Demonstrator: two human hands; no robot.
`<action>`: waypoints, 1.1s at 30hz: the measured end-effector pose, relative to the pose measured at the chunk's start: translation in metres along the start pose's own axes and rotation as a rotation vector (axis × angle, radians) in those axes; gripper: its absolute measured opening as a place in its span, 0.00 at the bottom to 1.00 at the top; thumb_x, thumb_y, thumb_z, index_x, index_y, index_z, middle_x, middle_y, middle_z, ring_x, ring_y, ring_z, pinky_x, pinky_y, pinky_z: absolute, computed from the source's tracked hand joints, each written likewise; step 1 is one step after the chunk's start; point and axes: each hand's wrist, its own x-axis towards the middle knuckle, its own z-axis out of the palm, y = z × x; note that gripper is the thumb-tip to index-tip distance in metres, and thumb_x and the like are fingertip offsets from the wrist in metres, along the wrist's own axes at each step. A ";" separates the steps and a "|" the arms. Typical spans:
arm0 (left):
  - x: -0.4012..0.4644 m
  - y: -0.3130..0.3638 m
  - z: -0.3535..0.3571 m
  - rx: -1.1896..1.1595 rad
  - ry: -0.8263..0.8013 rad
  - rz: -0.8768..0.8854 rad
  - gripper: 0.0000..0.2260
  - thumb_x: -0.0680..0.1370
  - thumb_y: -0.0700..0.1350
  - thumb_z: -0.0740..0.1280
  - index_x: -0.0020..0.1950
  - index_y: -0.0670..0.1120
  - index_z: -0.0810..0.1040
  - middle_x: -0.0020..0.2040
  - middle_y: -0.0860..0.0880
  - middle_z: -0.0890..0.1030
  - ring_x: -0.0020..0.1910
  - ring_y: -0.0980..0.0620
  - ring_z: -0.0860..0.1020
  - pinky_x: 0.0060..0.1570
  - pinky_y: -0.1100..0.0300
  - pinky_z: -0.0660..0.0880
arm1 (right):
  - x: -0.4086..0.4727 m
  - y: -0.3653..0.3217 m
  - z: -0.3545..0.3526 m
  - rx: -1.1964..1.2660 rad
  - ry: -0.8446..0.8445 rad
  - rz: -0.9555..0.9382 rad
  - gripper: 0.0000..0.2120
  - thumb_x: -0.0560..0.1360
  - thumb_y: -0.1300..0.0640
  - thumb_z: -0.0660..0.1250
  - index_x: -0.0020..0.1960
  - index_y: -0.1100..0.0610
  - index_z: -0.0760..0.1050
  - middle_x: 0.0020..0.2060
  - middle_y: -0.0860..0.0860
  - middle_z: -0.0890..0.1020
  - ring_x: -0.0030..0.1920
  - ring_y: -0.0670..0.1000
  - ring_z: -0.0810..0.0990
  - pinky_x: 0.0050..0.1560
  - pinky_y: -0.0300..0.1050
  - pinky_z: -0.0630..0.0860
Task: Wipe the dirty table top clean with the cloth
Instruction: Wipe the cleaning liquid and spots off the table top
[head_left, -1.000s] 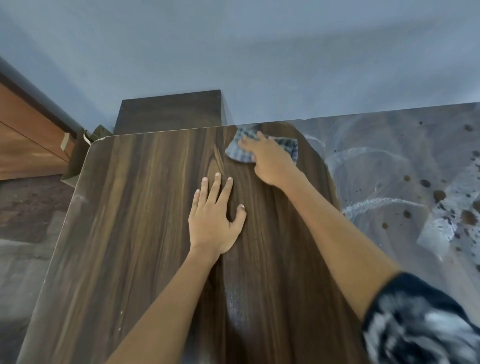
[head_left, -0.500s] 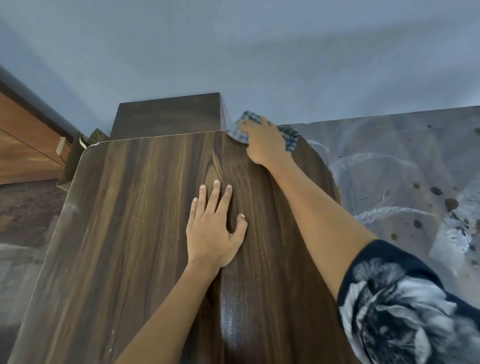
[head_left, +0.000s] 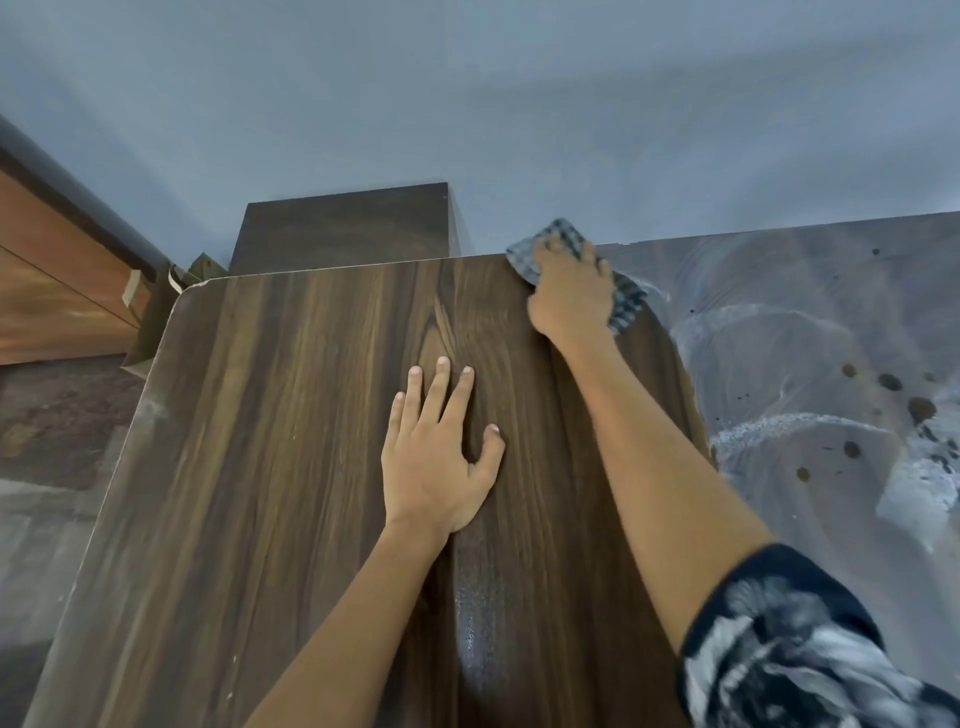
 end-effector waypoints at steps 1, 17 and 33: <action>0.000 0.000 0.000 -0.003 -0.004 0.001 0.29 0.74 0.60 0.47 0.74 0.53 0.58 0.76 0.51 0.56 0.76 0.49 0.49 0.72 0.57 0.44 | 0.004 -0.008 0.003 0.017 -0.011 -0.045 0.29 0.75 0.62 0.60 0.74 0.53 0.56 0.74 0.53 0.61 0.74 0.57 0.54 0.73 0.55 0.53; 0.001 0.001 0.001 -0.006 0.010 -0.004 0.31 0.74 0.61 0.47 0.74 0.51 0.59 0.76 0.51 0.57 0.76 0.50 0.50 0.72 0.56 0.45 | 0.002 0.032 -0.013 0.041 -0.004 0.082 0.29 0.76 0.62 0.59 0.74 0.57 0.55 0.74 0.54 0.60 0.74 0.58 0.55 0.72 0.54 0.55; 0.001 0.000 0.002 0.003 0.013 -0.008 0.30 0.74 0.61 0.47 0.74 0.50 0.60 0.75 0.52 0.57 0.76 0.50 0.51 0.72 0.56 0.46 | -0.025 0.047 -0.014 0.028 0.038 0.218 0.27 0.78 0.56 0.55 0.76 0.55 0.52 0.75 0.51 0.56 0.75 0.57 0.53 0.71 0.55 0.56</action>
